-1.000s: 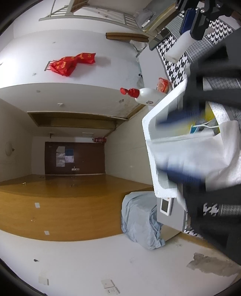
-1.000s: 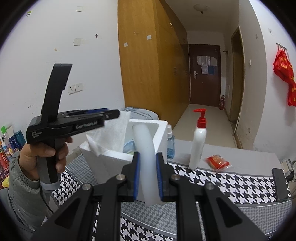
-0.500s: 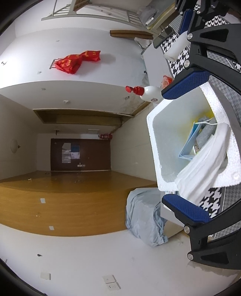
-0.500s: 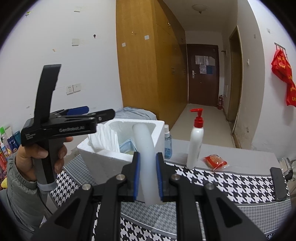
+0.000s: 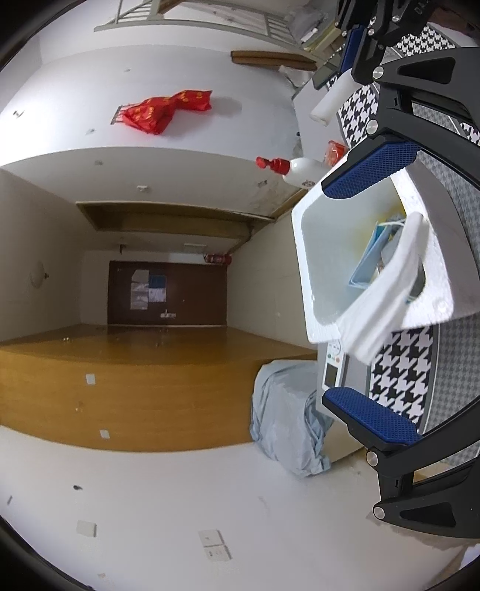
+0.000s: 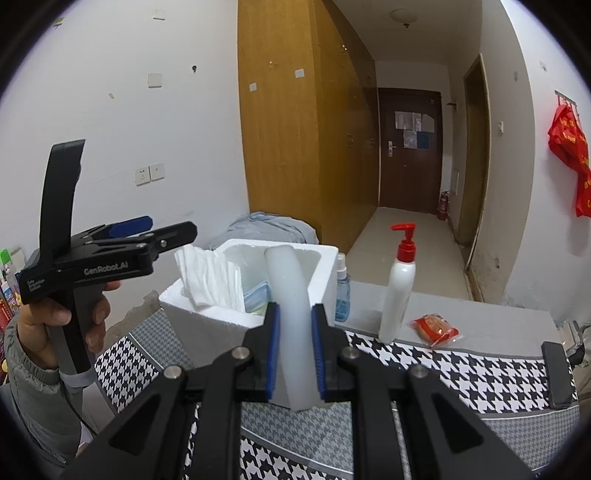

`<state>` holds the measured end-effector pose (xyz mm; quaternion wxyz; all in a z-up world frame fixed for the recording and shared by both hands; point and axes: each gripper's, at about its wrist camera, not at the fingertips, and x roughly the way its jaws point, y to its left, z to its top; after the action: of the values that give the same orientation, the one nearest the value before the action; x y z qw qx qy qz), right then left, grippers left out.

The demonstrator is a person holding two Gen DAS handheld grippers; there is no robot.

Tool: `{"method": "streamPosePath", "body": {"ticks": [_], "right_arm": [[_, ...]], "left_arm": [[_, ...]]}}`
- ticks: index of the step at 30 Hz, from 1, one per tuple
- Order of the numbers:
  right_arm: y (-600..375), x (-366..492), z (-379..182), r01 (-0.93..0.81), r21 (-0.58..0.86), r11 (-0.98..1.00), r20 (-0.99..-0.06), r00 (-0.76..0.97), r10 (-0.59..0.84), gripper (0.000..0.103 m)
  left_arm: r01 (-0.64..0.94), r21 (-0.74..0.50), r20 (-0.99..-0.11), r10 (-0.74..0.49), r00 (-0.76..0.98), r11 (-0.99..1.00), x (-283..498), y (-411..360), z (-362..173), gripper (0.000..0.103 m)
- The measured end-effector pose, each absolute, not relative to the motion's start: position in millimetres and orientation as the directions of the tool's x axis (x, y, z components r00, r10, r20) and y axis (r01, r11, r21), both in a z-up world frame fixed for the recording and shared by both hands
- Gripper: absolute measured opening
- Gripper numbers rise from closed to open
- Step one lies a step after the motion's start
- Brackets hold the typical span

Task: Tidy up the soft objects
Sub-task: 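Carry the white roll over the foam box opening with the right tool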

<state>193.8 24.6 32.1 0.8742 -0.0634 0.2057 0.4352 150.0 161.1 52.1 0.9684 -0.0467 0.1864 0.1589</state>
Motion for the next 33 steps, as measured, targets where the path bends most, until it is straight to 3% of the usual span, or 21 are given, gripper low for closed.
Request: {"method": "streamPosePath", "body": {"ticks": [33], "right_arm": [[126.6, 178.5, 43.9, -0.886, 0.070, 0.458, -0.454, 0.380, 0.806, 0.019]], "left_arm": [[-0.495, -0.015, -0.372, 0.455, 0.809, 0.869, 84.2, 196.4, 38.2, 0.102]]}}
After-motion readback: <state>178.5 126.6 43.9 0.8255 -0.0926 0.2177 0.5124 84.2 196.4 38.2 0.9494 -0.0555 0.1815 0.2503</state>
